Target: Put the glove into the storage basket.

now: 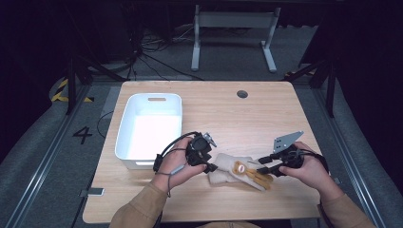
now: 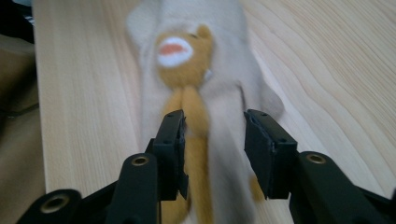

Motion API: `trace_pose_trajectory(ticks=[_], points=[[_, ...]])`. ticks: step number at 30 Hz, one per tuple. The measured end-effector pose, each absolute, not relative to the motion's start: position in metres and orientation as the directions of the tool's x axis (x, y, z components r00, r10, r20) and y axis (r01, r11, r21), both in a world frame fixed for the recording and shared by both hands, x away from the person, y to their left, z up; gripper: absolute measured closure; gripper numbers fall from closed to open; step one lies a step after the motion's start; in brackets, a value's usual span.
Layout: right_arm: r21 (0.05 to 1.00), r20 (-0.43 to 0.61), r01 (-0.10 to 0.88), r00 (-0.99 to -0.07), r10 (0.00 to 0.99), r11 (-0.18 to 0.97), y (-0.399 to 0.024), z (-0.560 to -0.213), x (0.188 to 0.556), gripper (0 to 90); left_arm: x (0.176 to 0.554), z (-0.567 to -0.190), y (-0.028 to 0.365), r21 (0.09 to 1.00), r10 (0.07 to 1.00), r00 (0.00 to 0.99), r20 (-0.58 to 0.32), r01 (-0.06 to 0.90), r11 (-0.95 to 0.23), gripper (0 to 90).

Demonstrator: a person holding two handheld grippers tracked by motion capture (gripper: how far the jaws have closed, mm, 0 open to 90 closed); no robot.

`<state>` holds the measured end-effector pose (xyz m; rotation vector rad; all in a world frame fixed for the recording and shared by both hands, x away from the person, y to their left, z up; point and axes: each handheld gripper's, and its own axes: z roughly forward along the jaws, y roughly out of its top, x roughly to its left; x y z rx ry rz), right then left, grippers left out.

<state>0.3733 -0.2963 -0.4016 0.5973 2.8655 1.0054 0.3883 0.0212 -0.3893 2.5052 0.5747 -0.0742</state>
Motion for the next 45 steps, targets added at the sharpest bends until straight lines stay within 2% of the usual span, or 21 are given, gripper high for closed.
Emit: trace_pose_trajectory(ticks=[9,21,31,34,40,45], points=[[0.532,0.099,0.415,-0.896,0.432,0.738,-0.316,-0.400,0.367,60.9,0.391,-0.391,0.017,0.491,0.377,0.909,-0.179,0.414,-0.767,52.5],[0.449,0.123,0.457,-0.883,0.453,0.768,-0.319,-0.411,0.369,64.3,0.394,-0.396,0.015,0.459,0.380,0.906,-0.187,0.422,-0.782,52.6],[0.363,0.169,0.478,-0.878,0.448,0.800,-0.318,-0.421,0.367,62.6,0.396,-0.400,0.014,0.452,0.378,0.905,-0.194,0.424,-0.785,52.6],[0.351,0.169,0.476,-0.879,0.446,0.806,-0.316,-0.422,0.367,65.2,0.396,-0.401,0.013,0.449,0.375,0.906,-0.197,0.424,-0.787,52.7],[0.347,0.136,0.461,-0.886,0.443,0.817,-0.311,-0.426,0.368,63.3,0.396,-0.404,0.012,0.448,0.374,0.905,-0.201,0.425,-0.787,52.7],[0.383,0.111,0.455,-0.887,0.448,0.804,-0.311,-0.422,0.368,64.5,0.398,-0.407,0.011,0.447,0.380,0.903,-0.200,0.429,-0.785,53.2]])
